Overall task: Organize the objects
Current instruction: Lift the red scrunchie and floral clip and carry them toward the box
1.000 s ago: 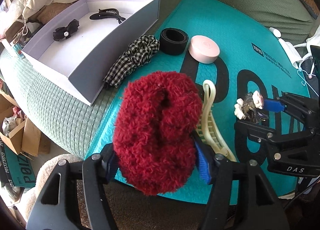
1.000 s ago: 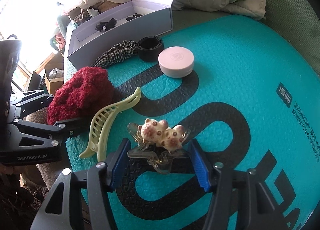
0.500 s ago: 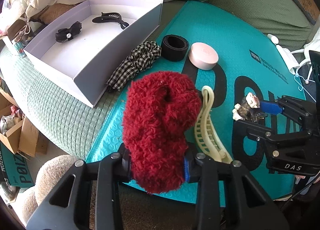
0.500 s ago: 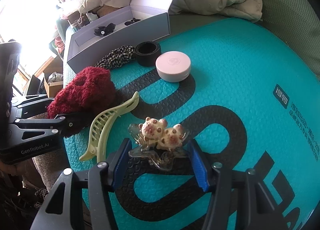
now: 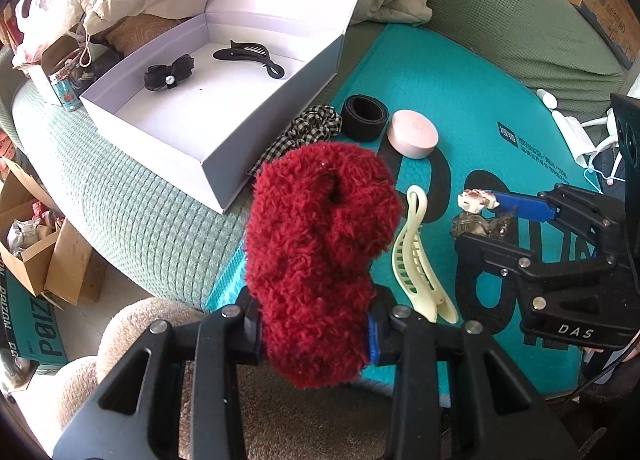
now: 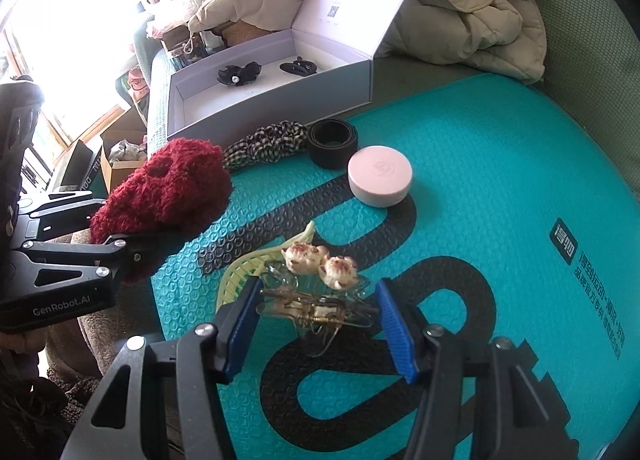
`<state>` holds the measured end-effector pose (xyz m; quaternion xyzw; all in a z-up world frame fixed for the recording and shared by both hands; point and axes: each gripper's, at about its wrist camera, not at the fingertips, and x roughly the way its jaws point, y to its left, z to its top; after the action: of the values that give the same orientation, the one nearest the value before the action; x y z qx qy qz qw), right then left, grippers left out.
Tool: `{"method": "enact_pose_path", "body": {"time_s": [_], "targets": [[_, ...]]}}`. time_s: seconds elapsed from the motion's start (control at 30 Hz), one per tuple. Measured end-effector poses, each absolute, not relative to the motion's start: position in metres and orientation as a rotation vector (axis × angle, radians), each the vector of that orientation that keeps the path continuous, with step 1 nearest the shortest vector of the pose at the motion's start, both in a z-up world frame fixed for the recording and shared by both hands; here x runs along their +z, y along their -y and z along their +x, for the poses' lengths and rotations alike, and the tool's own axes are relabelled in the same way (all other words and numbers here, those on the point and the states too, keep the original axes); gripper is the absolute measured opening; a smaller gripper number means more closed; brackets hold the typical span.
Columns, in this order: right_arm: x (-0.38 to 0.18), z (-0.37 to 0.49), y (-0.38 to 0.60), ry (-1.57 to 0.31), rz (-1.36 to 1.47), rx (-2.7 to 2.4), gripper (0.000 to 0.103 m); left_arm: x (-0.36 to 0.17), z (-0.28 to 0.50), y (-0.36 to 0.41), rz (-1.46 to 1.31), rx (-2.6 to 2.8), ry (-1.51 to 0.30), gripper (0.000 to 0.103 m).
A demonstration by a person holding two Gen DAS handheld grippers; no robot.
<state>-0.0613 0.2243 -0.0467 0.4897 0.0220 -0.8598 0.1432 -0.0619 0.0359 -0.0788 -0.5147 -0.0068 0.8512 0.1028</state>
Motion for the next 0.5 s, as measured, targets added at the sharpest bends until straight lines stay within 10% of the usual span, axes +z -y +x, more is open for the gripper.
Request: {"method": "enact_pose_path", "body": {"time_s": [0.5], "targets": [[-0.012,-0.066,-0.174,-0.179,1.246,-2.404,0.059,-0.050,-0.037,0.001,-1.508,2.617,0.058,0.033]]}}
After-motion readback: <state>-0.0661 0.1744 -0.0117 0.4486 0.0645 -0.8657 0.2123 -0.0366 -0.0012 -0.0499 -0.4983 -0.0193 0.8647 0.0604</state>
